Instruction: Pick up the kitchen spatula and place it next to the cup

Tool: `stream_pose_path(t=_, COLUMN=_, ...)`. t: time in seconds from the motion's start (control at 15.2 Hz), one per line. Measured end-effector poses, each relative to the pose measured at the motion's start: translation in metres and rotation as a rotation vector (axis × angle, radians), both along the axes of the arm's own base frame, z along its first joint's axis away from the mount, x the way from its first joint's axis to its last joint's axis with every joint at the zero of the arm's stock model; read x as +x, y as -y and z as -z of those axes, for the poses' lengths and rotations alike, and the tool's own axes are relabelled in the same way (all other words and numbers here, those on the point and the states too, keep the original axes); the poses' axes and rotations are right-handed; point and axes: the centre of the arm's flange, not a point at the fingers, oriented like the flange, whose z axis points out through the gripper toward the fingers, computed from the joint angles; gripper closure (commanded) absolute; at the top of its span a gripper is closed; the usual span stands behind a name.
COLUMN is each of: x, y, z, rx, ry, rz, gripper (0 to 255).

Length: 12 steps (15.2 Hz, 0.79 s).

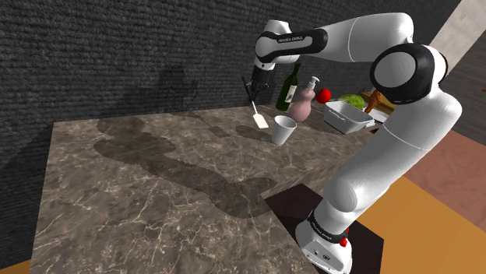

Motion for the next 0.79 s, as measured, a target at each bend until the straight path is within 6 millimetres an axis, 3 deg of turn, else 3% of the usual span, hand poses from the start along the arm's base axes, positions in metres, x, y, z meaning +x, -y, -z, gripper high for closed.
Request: stream_pose_path(t=0.79, x=-0.002, y=0.001, z=0.063, rx=0.0, ry=0.0, rz=0.0, gripper=255)
